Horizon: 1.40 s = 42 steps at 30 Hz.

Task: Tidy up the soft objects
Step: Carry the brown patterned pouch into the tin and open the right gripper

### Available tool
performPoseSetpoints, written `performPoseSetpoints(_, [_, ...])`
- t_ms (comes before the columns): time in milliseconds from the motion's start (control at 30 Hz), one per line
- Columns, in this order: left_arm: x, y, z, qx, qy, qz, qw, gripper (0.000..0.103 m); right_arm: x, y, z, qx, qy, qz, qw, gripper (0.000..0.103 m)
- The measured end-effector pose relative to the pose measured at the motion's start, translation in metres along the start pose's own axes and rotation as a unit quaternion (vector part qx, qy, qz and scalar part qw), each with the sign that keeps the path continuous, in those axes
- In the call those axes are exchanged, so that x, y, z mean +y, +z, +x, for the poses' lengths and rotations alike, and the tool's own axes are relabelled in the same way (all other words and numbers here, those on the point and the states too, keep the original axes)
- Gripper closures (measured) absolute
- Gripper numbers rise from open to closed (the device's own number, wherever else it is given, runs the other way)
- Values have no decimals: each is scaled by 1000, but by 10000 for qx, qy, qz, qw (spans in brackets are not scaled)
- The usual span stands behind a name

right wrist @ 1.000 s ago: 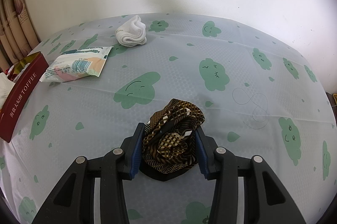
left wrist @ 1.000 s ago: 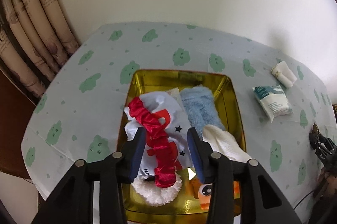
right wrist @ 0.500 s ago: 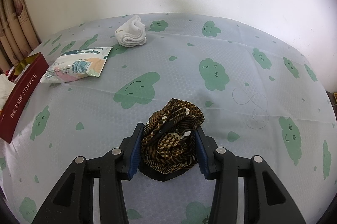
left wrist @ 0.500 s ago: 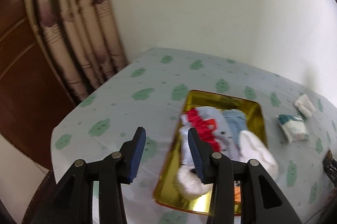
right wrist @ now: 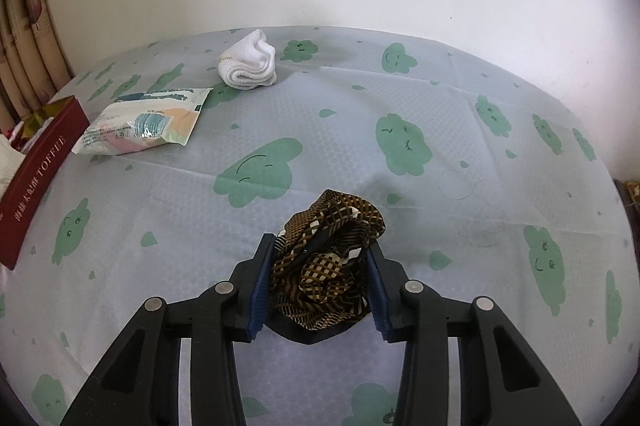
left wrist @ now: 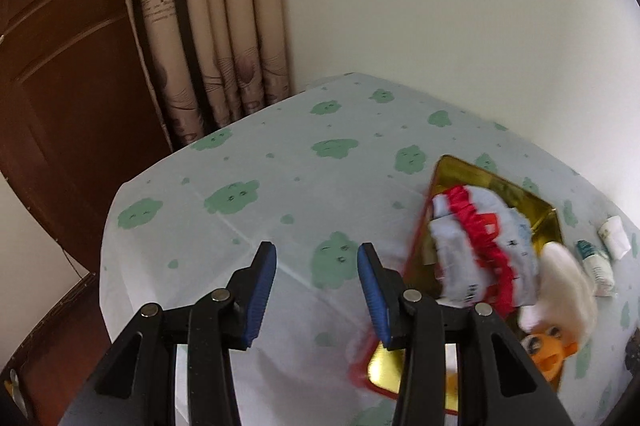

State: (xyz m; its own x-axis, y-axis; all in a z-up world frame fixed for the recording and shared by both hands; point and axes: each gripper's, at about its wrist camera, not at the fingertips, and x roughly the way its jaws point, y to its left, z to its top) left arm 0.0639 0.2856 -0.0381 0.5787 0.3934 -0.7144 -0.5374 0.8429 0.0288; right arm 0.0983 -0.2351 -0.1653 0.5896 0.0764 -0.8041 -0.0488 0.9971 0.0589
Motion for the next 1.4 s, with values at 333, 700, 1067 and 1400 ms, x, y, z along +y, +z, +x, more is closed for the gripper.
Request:
performPoseSetpoints(333, [25, -1, 9, -4, -61, -504, 9987, 58, 43, 25, -21, -96, -258, -440, 9987, 70])
performPoseSetpoints(700, [31, -1, 2, -117, -46, -631, 9979, 58, 143, 64, -45, -349, 557, -1069, 9921, 70])
performPoseSetpoints(1067, [52, 9, -10, -267, 285, -814, 9959, 58, 257, 102, -55, -350, 1485, -1562, 9759, 70])
performPoseSetpoints(1400, [69, 16, -21, -425, 454, -973, 9933, 58, 323, 133, -32, -195, 1507, -1788, 9721, 70])
